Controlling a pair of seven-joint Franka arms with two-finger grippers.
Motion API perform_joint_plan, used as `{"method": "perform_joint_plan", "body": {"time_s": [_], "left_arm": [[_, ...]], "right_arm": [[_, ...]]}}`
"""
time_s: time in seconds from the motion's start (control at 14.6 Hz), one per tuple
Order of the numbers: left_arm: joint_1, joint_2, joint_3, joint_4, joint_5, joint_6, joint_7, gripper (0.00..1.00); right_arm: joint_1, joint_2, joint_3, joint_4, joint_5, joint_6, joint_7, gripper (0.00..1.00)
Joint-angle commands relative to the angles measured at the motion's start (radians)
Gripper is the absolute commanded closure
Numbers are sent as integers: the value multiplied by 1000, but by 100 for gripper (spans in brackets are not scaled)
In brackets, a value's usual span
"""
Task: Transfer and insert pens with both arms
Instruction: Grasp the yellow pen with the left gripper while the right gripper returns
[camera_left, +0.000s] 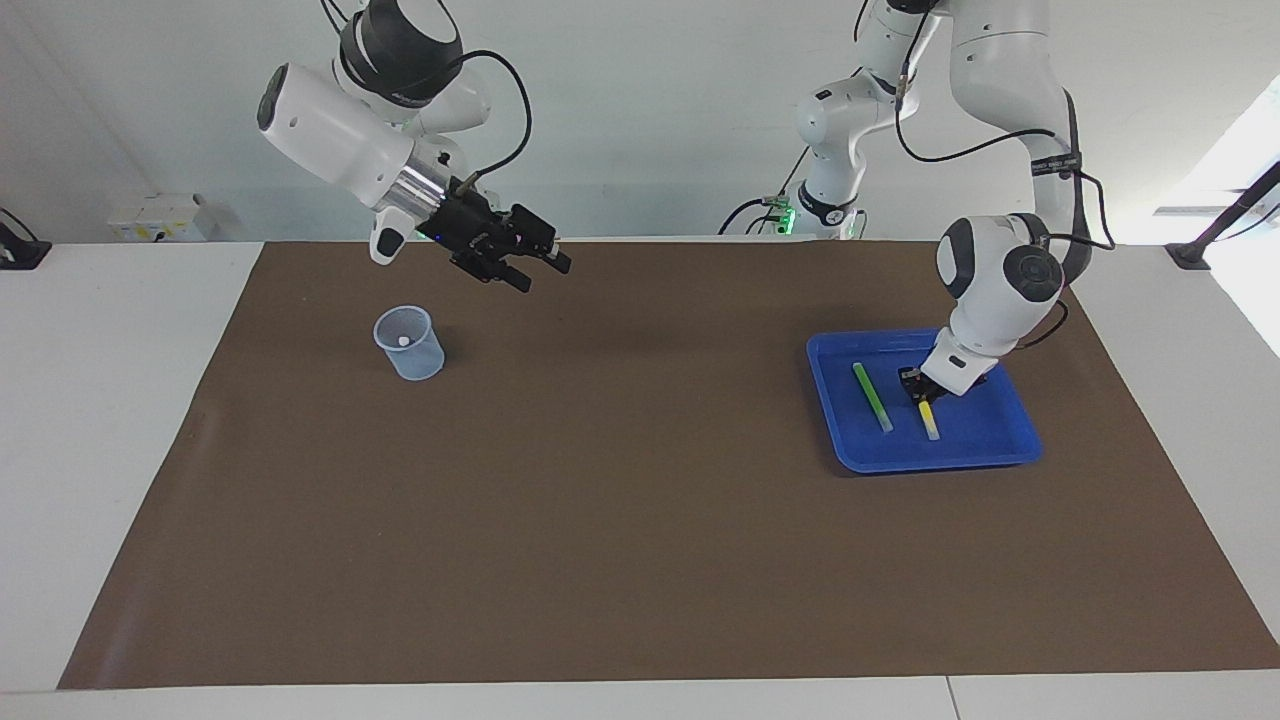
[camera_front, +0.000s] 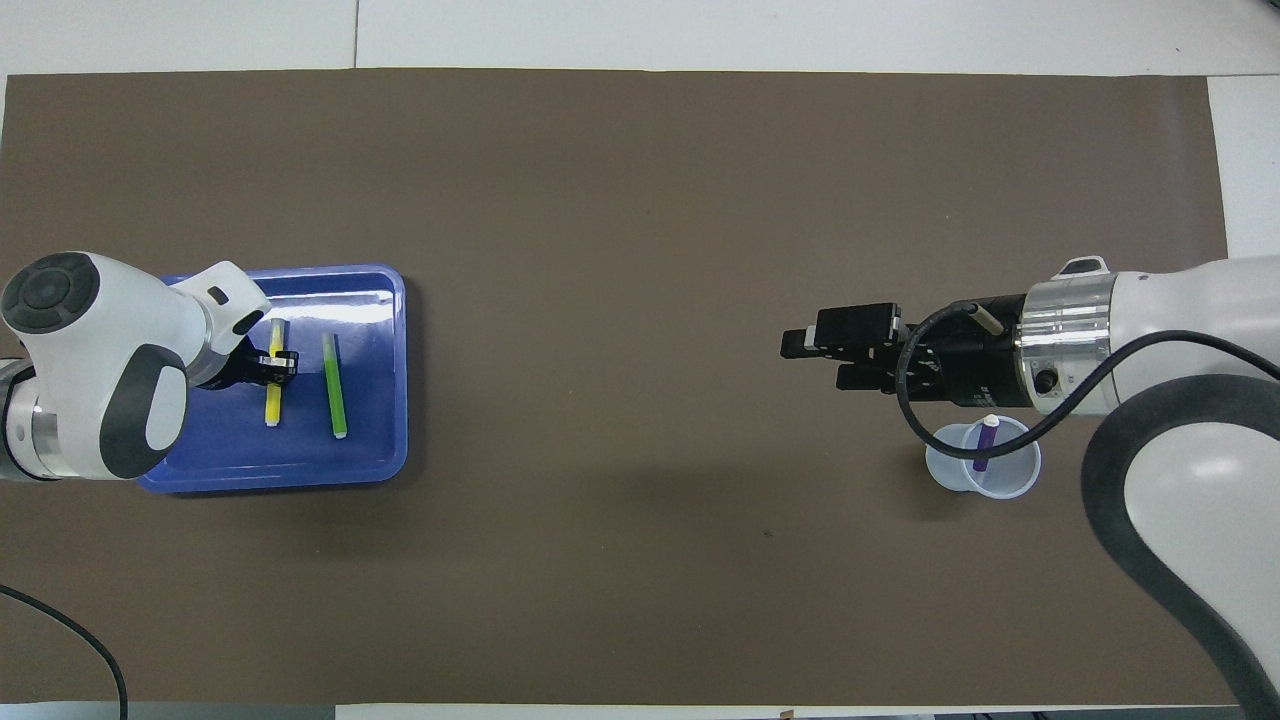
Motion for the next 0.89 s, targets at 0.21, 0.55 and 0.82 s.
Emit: {"method": "perform_joint_plan", "body": {"time_s": [0.21,0.55,0.82], "left_arm": [[-21,-11,-2,234,-139,-319,-125,100],[-88,-29,-28,326,-304,-459,-502,100],[-93,-68,-110,323,-466,-452,-918,100]], "right_arm": [[97,-21,2,-27,24,111,53,6],[101,-21,12,-27,24,124,80,6],[108,-18,21,-27,24,156,80,6]]}}
